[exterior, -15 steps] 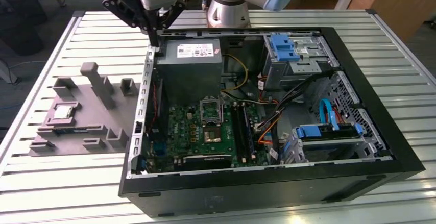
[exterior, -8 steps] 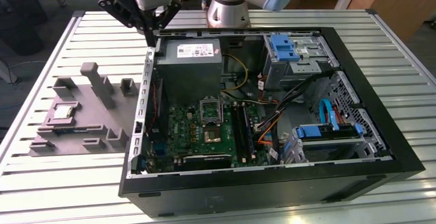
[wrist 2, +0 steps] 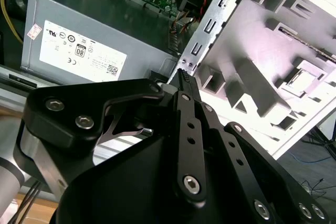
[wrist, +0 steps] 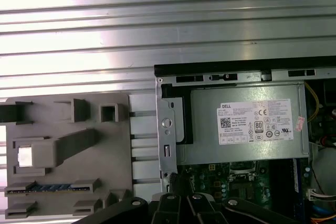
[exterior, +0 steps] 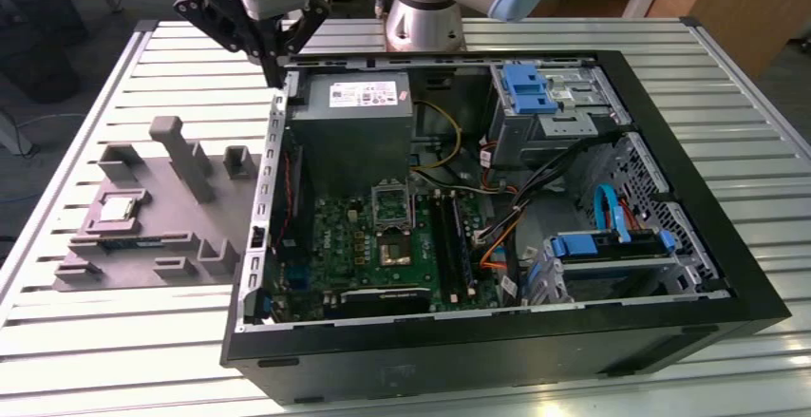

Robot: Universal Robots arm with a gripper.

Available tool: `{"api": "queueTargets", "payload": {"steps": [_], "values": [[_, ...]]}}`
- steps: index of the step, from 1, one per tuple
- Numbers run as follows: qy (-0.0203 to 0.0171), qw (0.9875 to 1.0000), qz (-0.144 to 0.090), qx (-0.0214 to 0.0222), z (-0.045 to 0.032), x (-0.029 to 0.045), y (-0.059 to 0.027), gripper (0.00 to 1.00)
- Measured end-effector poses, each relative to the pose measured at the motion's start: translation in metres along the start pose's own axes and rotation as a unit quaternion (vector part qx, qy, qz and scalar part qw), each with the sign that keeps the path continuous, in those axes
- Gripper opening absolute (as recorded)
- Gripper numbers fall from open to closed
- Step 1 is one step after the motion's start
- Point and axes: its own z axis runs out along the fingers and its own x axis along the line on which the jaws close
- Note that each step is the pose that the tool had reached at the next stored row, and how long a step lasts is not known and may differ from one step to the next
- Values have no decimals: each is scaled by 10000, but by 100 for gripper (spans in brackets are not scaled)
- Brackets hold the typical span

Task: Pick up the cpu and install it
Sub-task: 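Reach for the cpu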

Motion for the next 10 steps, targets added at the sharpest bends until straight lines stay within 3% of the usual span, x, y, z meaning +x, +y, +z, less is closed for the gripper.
{"api": "queueTargets", "payload": {"steps": [10], "values": [[0,10000,0,0,3,99,-8,11]]}}
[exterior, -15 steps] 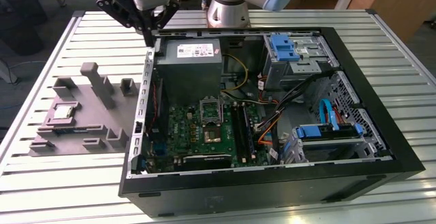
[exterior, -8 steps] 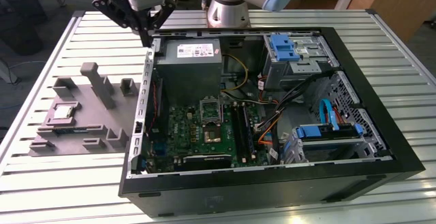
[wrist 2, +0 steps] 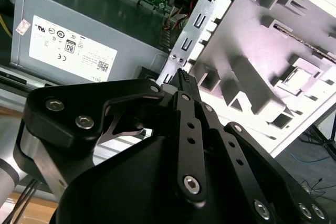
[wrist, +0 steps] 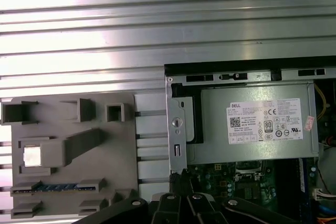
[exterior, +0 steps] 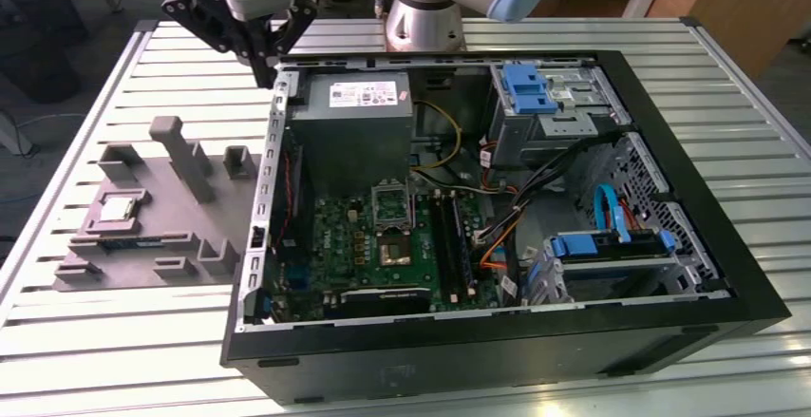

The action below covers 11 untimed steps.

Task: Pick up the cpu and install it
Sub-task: 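Reach for the cpu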

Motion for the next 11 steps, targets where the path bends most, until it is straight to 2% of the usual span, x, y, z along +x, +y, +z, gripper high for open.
{"api": "queueTargets", "payload": {"steps": [11], "values": [[0,10000,0,0,3,99,-8,11]]}}
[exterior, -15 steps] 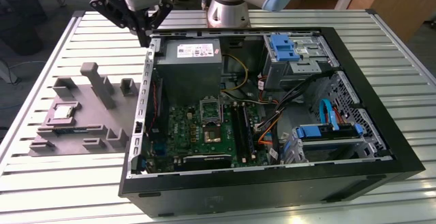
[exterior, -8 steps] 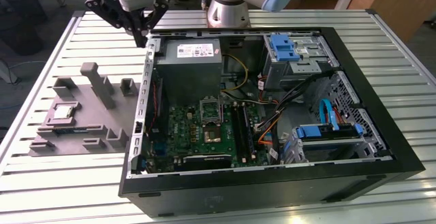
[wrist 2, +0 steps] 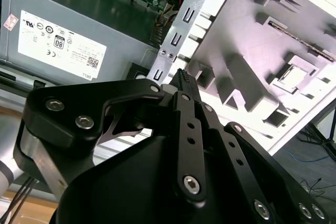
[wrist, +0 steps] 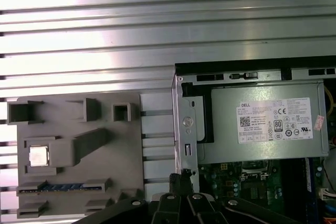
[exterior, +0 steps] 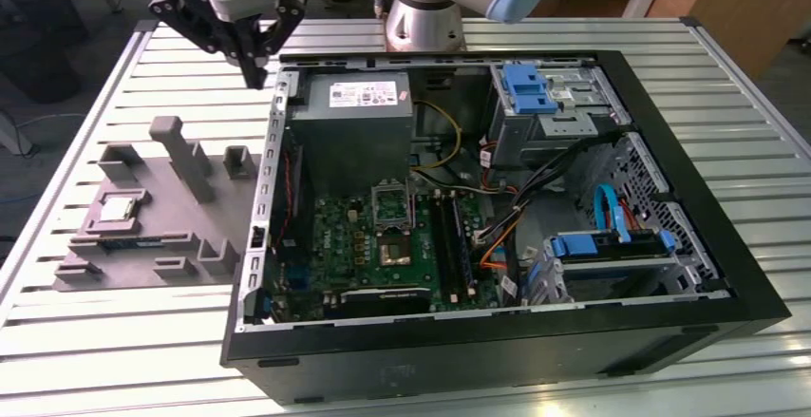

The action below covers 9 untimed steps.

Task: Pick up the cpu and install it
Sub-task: 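Reach for the cpu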

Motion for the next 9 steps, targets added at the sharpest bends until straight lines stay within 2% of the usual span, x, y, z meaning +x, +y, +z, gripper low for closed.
{"api": "queueTargets", "payload": {"steps": [9], "values": [[0,10000,0,0,1,29,-2,11]]}}
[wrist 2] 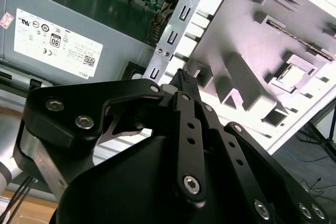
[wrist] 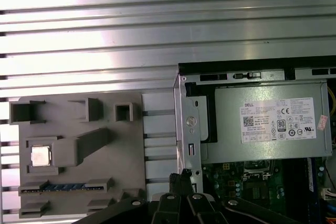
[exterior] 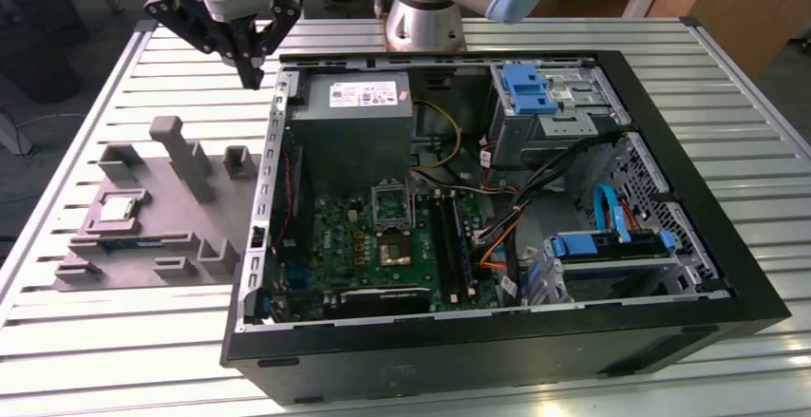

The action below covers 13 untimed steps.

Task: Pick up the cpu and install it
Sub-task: 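Reach for the cpu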

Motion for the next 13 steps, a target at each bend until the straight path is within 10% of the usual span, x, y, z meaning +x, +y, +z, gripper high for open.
{"api": "queueTargets", "payload": {"steps": [13], "values": [[0,10000,0,0,0,73,-6,11]]}}
